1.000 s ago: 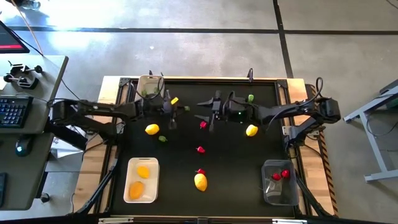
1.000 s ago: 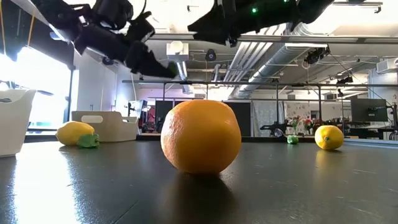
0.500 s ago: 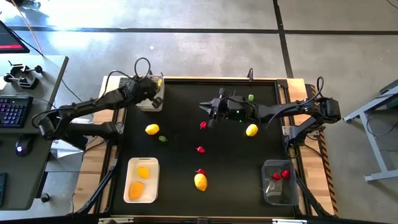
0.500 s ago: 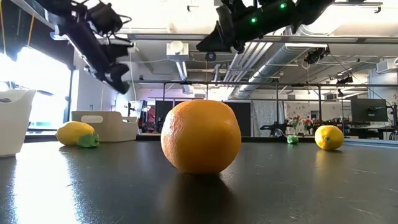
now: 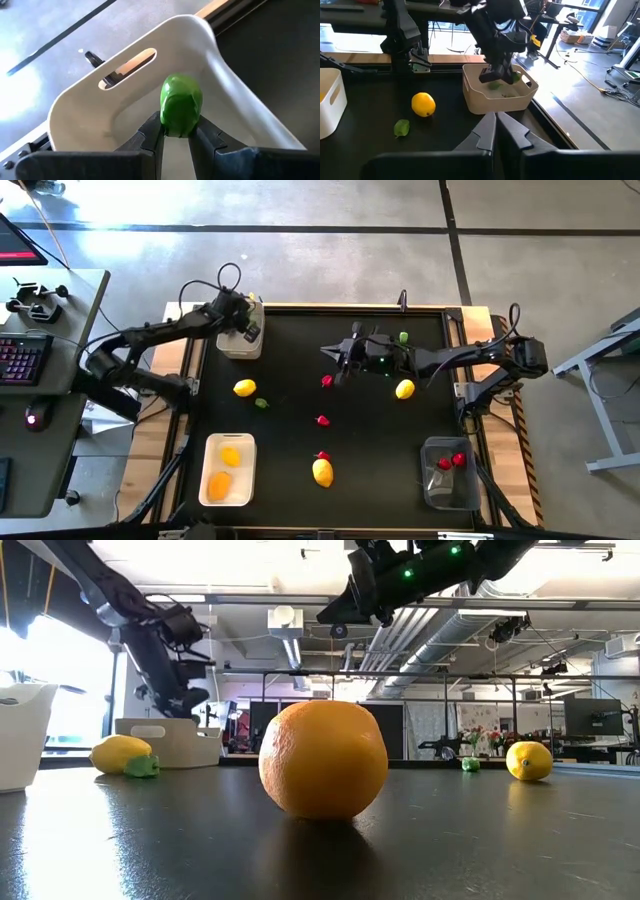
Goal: Sort produce into baskets
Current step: Put the green chili pepper into the gray bin, then put the red chili pepper into the black transparent bin
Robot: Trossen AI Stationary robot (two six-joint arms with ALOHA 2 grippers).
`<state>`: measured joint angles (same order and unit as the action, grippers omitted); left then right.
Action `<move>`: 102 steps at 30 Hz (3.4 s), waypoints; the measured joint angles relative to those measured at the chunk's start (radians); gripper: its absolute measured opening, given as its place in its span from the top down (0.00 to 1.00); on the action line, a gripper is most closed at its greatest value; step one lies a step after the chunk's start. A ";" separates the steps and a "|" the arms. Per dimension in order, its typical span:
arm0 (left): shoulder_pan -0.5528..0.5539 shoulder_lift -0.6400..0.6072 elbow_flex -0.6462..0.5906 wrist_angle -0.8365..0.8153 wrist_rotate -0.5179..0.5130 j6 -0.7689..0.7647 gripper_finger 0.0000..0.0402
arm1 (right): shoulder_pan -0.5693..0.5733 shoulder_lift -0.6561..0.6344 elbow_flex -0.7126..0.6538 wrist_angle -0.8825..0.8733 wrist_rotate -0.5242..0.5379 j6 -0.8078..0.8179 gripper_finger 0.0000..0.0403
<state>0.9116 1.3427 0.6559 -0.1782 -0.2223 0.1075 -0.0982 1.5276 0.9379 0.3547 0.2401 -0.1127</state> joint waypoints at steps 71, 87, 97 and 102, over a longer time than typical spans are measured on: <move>-0.534 -0.353 -0.567 0.931 0.423 0.132 0.87 | 0.136 0.156 0.000 -0.156 0.100 0.184 0.41; -0.536 -0.353 -0.567 0.867 0.427 0.097 0.87 | 0.170 0.157 0.000 -0.216 0.171 0.281 0.40; -0.627 -0.353 -0.567 0.881 0.459 0.112 0.99 | 0.136 0.239 0.000 -0.242 0.161 0.265 0.40; -0.650 -0.353 -0.567 0.882 0.461 0.115 1.00 | 0.108 0.308 0.000 -0.185 0.162 0.235 0.40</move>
<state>0.2616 0.9897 0.0887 0.7037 0.2382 0.2221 0.0097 1.8360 0.9375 0.1693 0.4017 0.1226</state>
